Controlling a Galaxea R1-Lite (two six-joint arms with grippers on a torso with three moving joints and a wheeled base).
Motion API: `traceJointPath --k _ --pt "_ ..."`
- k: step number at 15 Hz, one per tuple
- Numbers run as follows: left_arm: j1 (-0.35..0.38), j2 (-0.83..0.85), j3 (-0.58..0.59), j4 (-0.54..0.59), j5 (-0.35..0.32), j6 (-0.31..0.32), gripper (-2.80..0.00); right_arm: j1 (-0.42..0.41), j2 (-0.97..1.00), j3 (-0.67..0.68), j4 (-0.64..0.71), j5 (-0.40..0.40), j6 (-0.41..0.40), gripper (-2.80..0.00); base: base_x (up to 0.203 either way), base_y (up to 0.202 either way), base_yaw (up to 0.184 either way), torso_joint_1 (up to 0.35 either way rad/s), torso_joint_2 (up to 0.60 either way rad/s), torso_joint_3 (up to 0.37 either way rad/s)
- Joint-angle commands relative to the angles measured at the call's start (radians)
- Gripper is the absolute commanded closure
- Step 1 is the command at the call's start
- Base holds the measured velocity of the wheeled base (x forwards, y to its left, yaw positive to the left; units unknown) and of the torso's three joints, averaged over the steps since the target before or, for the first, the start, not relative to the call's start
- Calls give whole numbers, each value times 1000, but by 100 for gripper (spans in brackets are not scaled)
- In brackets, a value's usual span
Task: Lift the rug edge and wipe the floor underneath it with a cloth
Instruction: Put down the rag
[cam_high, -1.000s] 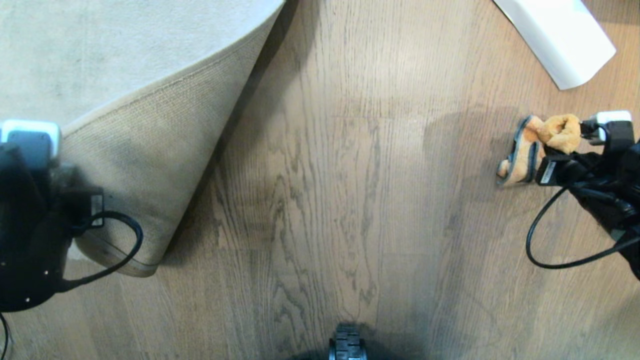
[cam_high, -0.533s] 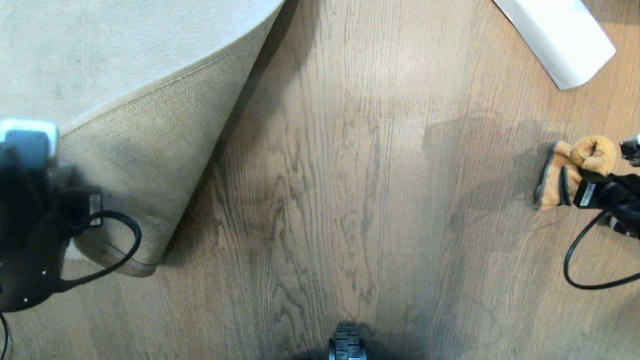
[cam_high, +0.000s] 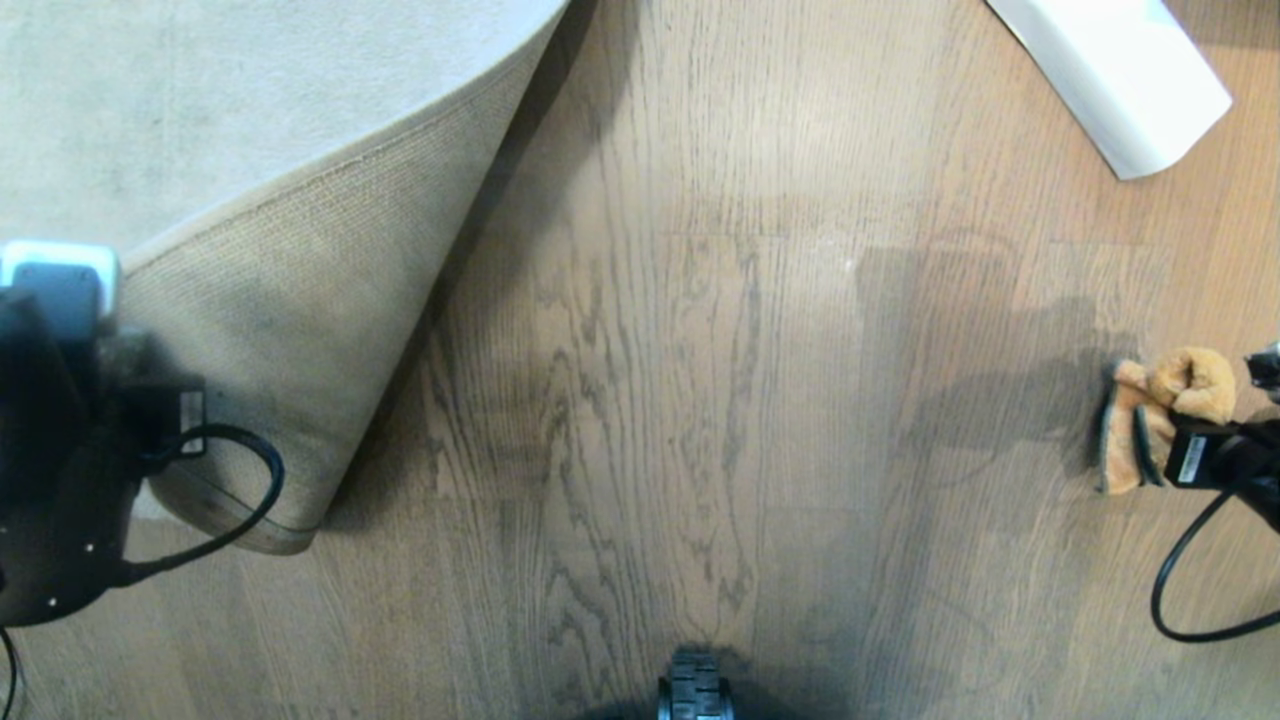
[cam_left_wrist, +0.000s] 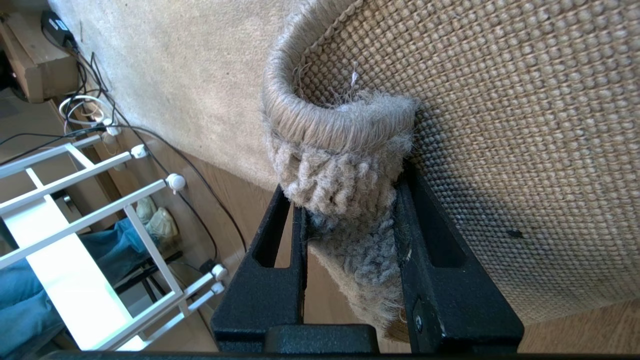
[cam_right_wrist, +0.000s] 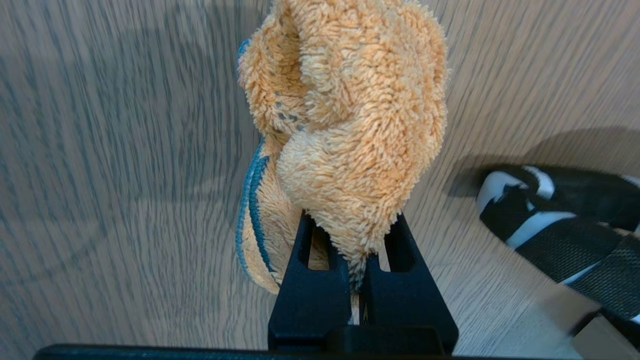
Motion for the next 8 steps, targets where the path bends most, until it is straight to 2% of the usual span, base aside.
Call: traceJointPath --k 1,4,8 --pt "0 3 0 -4 6 1 0 -1 28 9 -12 4 0 0 0 0 0 0 0 0" --pt "2 3 0 -4 7 1 0 -1 65 10 -84 69 1 0 0 0 0 0 0 0" --pt "5 4 0 -2 7 1 0 1 95 12 -93 86 1 0 0 0 0 0 0 0"
